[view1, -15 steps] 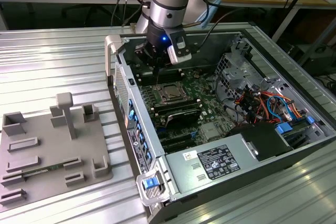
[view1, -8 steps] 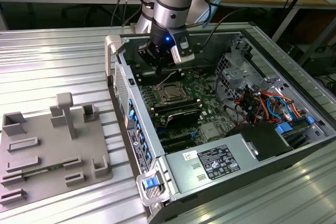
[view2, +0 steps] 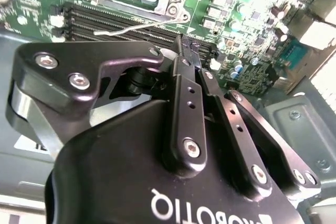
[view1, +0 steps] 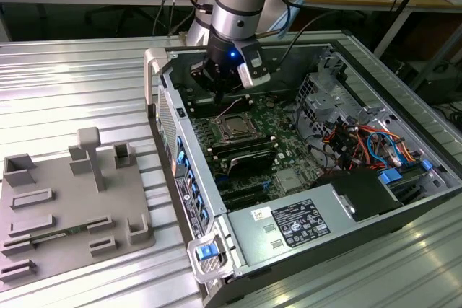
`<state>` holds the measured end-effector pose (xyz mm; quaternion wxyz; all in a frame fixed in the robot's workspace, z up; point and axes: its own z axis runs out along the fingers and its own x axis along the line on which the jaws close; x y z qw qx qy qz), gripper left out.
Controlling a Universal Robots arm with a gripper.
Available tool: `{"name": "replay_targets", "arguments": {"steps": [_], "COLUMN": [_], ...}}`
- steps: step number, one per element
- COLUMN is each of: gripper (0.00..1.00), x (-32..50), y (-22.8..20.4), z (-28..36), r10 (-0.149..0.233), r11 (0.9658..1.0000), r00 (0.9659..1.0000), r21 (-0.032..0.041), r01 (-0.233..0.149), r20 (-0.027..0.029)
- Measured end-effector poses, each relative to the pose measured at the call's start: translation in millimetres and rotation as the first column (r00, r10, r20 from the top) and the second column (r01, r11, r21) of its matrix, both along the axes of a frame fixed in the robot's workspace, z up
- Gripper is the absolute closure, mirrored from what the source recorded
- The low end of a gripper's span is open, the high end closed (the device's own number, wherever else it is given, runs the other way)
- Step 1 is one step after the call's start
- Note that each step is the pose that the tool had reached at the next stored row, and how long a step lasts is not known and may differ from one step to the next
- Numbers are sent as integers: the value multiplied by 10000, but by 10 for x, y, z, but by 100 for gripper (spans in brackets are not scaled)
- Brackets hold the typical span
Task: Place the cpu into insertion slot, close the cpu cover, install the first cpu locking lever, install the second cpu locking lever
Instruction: 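Install the first cpu locking lever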
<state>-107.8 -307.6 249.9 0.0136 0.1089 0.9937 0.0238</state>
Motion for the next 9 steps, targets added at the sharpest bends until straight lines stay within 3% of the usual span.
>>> {"name": "replay_targets", "arguments": {"steps": [3, 9], "gripper": [89, 89], "x": [16, 137], "y": [0, 5], "z": [-7, -33], "r10": [317, 406], "r11": [9995, 9992], "r00": [9995, 9992], "r21": [1, -25], "r01": [-317, -406], "r20": [1, 0]}}
